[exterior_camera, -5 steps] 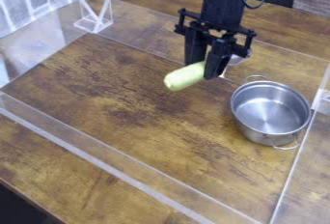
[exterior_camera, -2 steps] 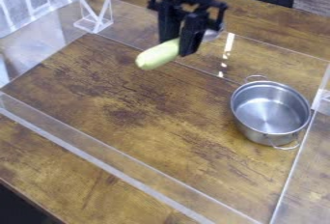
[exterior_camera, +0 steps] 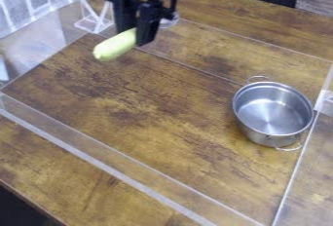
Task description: Move the green spoon to the left
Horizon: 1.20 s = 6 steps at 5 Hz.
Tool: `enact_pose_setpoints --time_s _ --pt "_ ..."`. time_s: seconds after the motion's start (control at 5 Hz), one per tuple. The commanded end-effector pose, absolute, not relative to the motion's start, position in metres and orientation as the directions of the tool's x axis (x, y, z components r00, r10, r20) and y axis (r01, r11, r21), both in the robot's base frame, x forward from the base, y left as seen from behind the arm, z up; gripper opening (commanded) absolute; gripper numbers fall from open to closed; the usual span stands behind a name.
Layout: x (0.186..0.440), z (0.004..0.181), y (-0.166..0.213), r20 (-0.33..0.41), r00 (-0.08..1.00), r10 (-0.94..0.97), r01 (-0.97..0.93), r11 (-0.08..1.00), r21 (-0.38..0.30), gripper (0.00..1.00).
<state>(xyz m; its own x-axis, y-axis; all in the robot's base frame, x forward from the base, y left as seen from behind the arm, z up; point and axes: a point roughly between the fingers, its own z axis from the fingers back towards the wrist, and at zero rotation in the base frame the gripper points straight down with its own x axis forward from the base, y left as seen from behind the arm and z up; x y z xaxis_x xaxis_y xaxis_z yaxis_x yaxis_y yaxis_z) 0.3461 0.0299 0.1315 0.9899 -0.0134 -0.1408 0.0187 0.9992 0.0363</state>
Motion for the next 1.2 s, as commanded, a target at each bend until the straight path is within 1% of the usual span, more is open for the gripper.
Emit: enact_pose_setpoints --time_s 0.0,0.4,1.0 --pt "0.336 0.166 0.052 -0.02 0.999 0.039 -0.038 0.998 0.049 0.0" --pt "0.333 0.153 0.057 -0.039 0.997 0.072 -0.07 0.997 0.035 0.0" --pt "0.331 0.14 0.072 -0.039 0.993 0.108 -0.108 0.994 0.01 0.0"
